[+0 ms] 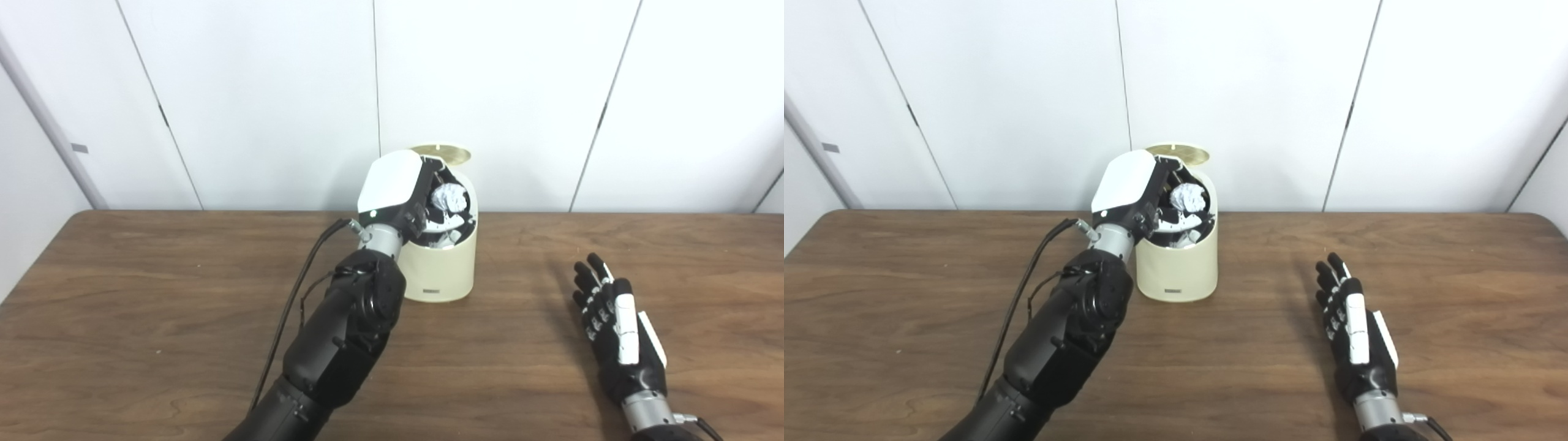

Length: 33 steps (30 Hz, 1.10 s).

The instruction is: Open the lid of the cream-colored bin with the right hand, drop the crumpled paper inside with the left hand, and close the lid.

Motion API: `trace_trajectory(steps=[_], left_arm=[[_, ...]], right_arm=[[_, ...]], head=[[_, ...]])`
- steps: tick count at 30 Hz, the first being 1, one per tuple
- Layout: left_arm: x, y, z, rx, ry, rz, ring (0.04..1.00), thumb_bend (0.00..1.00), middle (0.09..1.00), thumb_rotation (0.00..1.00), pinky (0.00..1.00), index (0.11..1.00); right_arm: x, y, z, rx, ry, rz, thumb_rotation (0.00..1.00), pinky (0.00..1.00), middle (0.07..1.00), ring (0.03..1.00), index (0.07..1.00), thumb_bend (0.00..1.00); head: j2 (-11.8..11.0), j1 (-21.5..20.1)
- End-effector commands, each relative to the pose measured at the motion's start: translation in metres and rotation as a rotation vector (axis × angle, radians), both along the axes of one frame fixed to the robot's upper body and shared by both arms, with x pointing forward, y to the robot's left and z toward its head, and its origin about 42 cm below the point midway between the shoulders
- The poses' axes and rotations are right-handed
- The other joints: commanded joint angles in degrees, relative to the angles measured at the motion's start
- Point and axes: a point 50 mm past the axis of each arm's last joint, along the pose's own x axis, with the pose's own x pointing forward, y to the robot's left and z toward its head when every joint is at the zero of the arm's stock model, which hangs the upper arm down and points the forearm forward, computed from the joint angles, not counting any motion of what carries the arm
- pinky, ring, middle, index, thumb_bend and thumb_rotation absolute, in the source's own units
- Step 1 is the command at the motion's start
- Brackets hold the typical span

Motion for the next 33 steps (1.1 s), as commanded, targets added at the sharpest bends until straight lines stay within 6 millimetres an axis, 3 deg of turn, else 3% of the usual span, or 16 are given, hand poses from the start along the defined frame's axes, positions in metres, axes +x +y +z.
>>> trace_trajectory(steps=[1, 20, 25, 33], left_arm=[[0.0042, 0.0001, 0.0211, 0.013, -0.09, 0.017, 0.397, 0.47, 0.52, 0.0, 0.29, 0.528], [0.0046, -0.0017, 0.0202, 0.171, -0.087, 0.077, 0.403, 0.47, 0.526, 0.0, 0.28, 0.531], [0.0032, -0.0024, 0.0204, 0.229, -0.076, 0.096, 0.433, 0.47, 0.52, 0.0, 0.3, 0.535], [0.0004, -0.0034, 0.0188, 0.245, -0.07, 0.106, 0.405, 0.5, 0.48, 0.0, 0.36, 0.518]], right_arm=[[-0.0196, 0.0002, -0.0279, 0.029, 0.077, -0.001, 1.0, 1.0, 0.96, 0.988, 0.972, 0.52], [-0.0177, -0.0008, -0.0272, 0.036, 0.076, 0.013, 1.0, 1.0, 0.947, 0.999, 0.968, 0.54], [-0.0175, -0.0012, -0.0278, 0.041, 0.073, 0.016, 1.0, 1.0, 0.94, 1.0, 0.972, 0.53], [-0.017, -0.0017, -0.0267, 0.04, 0.069, 0.015, 1.0, 1.0, 0.923, 0.99, 0.967, 0.53]], head=[[0.0, 0.2], [-0.1, 0.8], [-0.2, 0.7], [-0.1, 0.9]])
